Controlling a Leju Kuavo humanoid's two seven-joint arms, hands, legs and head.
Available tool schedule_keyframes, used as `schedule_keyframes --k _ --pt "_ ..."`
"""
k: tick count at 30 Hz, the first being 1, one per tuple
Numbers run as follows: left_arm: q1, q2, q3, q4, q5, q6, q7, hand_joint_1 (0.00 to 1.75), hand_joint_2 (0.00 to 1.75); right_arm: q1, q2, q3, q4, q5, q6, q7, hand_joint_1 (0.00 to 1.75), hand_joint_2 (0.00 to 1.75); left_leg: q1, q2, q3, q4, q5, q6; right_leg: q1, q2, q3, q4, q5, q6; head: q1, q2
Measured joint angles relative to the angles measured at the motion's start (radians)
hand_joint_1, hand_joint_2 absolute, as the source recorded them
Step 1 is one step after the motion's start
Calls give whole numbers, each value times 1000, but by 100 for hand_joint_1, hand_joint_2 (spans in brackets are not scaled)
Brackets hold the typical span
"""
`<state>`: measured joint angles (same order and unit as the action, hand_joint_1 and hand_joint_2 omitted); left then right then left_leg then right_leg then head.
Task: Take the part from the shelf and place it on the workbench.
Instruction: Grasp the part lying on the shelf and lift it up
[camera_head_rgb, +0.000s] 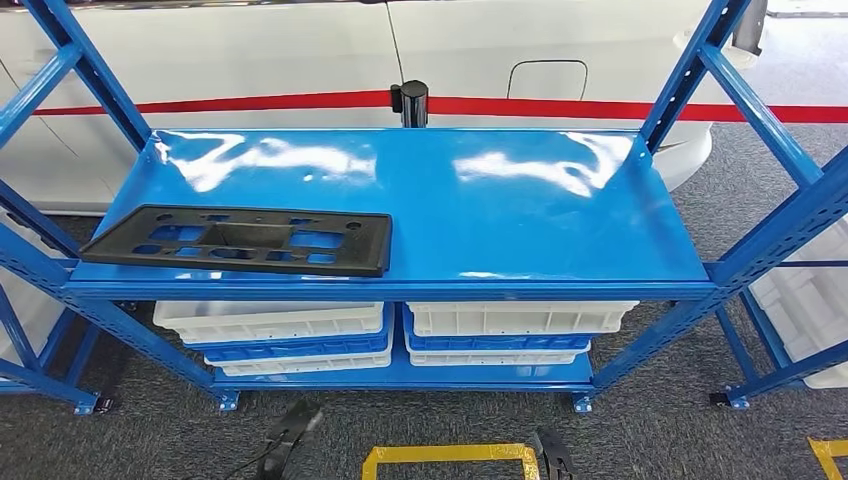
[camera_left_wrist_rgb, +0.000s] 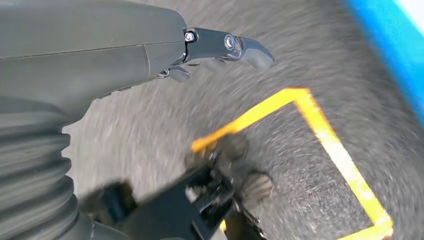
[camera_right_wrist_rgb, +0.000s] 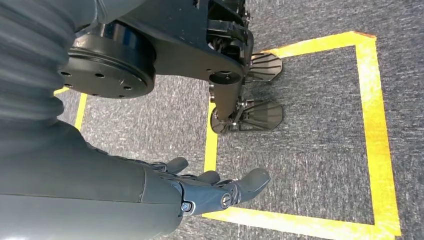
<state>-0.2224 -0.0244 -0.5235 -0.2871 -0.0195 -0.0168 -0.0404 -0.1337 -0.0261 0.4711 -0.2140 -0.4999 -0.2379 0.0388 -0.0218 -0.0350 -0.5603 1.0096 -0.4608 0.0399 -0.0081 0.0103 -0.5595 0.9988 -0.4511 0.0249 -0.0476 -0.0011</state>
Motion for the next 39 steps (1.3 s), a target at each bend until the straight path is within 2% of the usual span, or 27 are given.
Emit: schedule_keyframes --k 5,10,14,18,22,27,33,39 --pt "-80 -19 -134 -29 -177 -111 -70 0 175 -7 -1 0 0 29 24 11 0 175 -1 0 0 0 0 0 -1 0 1 0 1 1 0 0" --pt "-116 -44 -227 -60 -242 -213 -135 0 175 -16 -2 0 0 57 40 23 0 175 -2 0 0 0 0 0 -2 0 1 0 1 1 0 0" --pt "-123 -52 -272 -81 -250 -302 -201 0 175 -24 -2 0 0 78 49 31 0 175 -2 0 0 0 0 0 -3 0 1 0 1 1 0 0" --pt "-128 -57 -295 -91 -247 -324 -223 0 175 -27 -2 0 0 84 52 32 0 175 -2 0 0 0 0 0 -2 0 1 0 1 1 0 0" --pt "-137 -57 -309 -115 -221 -370 -304 0 175 -29 -3 1 0 99 59 32 0 175 -2 0 0 0 0 1 -2 0 1 0 1 1 0 0" --pt "-162 -57 -314 -202 -178 -341 -367 0 175 -29 -5 1 0 103 63 19 0 175 -3 0 0 0 1 1 -3 0 1 0 1 1 0 0" --pt "-187 -55 -304 -338 -159 -304 -363 0 175 -25 -7 0 0 101 64 3 0 175 -3 0 0 0 1 1 -3 0 1 0 1 1 0 0" --pt "-187 -52 -286 -480 -148 -268 -393 0 175 -20 -7 -9 0 101 64 -8 0 175 -3 0 0 0 1 1 -3 0 0 0 1 1 0 0"
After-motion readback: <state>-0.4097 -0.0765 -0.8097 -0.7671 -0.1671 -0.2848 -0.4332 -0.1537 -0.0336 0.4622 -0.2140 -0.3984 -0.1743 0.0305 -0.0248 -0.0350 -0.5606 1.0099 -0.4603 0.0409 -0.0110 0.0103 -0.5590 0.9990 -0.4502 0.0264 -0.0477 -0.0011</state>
